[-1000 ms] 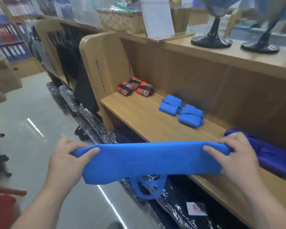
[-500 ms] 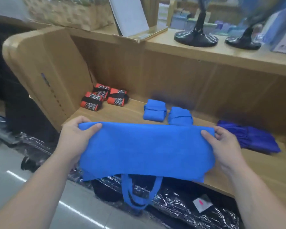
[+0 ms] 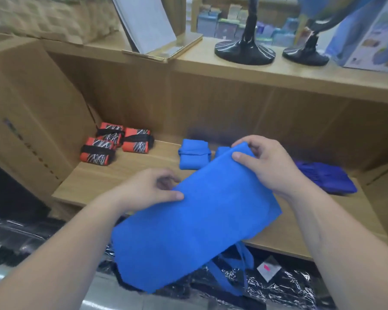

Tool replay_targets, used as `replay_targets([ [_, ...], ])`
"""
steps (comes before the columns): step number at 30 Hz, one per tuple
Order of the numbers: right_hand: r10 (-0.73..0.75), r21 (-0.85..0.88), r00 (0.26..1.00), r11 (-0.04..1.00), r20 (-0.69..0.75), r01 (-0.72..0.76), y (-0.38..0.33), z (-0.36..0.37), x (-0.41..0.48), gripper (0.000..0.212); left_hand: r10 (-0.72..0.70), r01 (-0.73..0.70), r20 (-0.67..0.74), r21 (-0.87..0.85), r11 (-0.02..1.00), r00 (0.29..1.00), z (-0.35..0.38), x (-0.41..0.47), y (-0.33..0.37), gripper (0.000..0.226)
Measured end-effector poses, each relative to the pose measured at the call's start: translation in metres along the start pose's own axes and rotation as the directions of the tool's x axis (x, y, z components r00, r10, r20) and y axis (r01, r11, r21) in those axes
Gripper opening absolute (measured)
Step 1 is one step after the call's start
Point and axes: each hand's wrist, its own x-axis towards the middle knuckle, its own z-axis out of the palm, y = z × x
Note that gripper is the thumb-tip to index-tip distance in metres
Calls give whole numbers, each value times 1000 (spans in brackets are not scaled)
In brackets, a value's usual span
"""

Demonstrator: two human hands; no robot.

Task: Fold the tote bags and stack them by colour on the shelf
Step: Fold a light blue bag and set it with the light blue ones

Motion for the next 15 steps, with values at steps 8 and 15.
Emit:
replay_targets([
  [8,-239,-499,967,851,-92,163,-9,12,23,49,21,-85,-140,-466,881,990,26,20,34,15],
  [15,-443,-634,895,709,-59,309,-14,43,-1,54,-169,-355,-560,-702,617,811,14,17,33,13],
])
